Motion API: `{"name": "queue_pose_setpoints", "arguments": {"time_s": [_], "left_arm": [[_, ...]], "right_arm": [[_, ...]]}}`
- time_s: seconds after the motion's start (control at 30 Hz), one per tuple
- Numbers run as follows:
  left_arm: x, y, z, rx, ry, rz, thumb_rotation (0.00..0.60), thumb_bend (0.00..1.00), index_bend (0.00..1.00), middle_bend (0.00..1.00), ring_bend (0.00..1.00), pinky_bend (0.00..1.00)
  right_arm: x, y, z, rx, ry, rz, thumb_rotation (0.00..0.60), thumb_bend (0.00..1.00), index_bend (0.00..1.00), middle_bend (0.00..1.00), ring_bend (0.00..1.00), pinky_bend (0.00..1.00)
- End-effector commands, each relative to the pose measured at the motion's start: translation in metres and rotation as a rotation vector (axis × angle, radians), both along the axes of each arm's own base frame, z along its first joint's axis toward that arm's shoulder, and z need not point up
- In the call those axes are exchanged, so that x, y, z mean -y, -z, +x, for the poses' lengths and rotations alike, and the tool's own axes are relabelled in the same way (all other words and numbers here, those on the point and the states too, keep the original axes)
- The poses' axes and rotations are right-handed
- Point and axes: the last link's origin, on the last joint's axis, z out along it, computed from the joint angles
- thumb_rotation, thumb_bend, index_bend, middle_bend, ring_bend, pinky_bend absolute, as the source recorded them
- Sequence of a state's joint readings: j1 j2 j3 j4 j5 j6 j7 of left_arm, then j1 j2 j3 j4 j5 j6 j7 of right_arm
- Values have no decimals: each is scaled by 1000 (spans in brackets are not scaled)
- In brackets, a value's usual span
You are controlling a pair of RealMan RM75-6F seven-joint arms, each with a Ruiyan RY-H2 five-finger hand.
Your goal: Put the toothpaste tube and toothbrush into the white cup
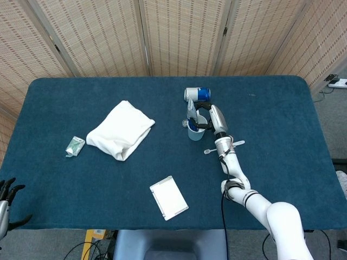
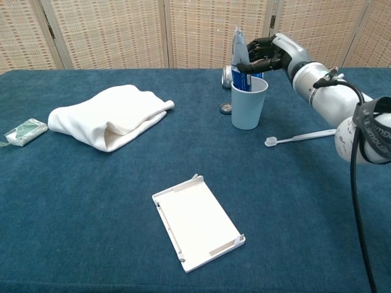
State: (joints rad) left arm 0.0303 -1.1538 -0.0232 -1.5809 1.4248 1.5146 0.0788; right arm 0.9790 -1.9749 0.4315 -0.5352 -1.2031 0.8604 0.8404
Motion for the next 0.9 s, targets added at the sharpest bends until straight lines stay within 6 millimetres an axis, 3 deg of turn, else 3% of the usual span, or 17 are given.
{"name": "queue_pose_setpoints", "arguments": {"time_s": [0.03, 0.37, 0.57, 0.73, 0.9], "left_arm": [[0, 0, 0, 0, -1, 0, 600, 167, 260, 110, 28, 163], [0, 1, 1, 3, 0, -5, 600, 168, 260, 110, 28, 163], [1, 1, 0, 5, 0, -2, 600, 168, 259, 110, 28, 163], [1, -1, 0, 4, 3, 6, 600, 168, 260, 110, 28, 163], [1, -2, 2, 5, 11, 7, 600, 168, 260, 110, 28, 163]], "right_arm": [[-2, 1, -4, -1, -2, 1, 600, 203, 550, 402, 182, 141], [-4, 5, -9, -24, -10, 12, 600, 174, 407, 328, 120, 100], [-5, 0, -12, -25, -26, 2, 600, 142, 211, 269, 83, 74], [-8, -17, -17, -57, -78, -49, 600, 68, 18, 132, 5, 3], [-13, -49, -23, -74, -140, -149, 600, 65, 0, 111, 0, 0]]}}
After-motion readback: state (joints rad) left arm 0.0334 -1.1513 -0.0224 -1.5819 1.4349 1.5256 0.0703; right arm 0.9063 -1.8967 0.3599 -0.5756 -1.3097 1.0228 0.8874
